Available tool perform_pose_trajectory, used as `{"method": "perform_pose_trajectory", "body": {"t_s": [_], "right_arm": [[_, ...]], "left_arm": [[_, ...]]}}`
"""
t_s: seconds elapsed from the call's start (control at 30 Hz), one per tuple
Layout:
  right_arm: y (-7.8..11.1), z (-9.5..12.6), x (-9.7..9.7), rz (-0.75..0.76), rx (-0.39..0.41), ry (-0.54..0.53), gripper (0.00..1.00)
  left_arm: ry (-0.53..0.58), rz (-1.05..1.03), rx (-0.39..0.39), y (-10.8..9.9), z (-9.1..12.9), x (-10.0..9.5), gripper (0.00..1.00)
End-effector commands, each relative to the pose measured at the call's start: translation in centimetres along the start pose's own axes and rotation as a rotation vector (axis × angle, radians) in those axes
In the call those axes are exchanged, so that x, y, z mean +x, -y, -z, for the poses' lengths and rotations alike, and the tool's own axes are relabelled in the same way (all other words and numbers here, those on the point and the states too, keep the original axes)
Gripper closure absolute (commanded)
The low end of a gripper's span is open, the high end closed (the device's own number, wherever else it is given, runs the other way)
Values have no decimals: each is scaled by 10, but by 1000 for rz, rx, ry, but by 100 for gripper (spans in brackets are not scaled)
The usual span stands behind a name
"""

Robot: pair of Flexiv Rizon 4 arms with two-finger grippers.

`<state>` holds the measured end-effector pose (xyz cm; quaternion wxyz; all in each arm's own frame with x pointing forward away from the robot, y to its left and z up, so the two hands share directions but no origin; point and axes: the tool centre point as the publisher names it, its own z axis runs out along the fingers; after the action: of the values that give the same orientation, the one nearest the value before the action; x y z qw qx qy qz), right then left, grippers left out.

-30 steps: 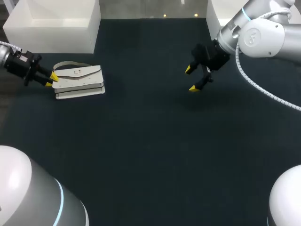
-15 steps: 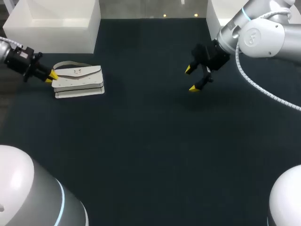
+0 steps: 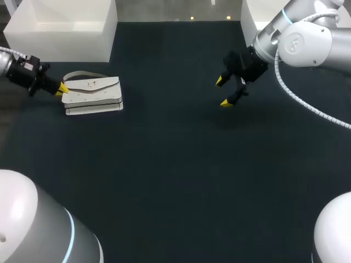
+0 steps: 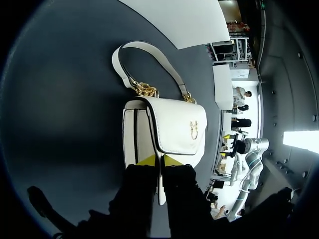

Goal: Pick up the bag, open it, inspect its contents, close it, and place it on the opposite side

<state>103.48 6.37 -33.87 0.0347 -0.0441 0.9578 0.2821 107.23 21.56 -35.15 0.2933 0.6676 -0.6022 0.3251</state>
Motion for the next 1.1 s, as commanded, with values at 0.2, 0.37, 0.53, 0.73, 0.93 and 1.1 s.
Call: {"method": "perform_pose_trajectory", "body": {"t_s": [0.2, 0.37, 0.53, 0.73, 0.93, 1.1], "right_arm": [[0, 0, 0, 0, 1, 0, 0], [0, 0, 0, 0, 1, 0, 0], [0, 0, 0, 0, 1, 0, 0], [0, 0, 0, 0, 1, 0, 0], [0, 0, 0, 0, 1, 0, 0], [0, 0, 0, 0, 1, 0, 0]], "left_arm": [[21, -117, -88, -3, -33, 31, 100], [23, -155, -119, -5, -57, 48, 100], [44, -165, -127, -10, -65, 58, 100], [44, -165, -127, -10, -65, 58, 100], [44, -165, -127, -10, -65, 58, 100], [-38, -179, -105, -15, -86, 76, 100]]}}
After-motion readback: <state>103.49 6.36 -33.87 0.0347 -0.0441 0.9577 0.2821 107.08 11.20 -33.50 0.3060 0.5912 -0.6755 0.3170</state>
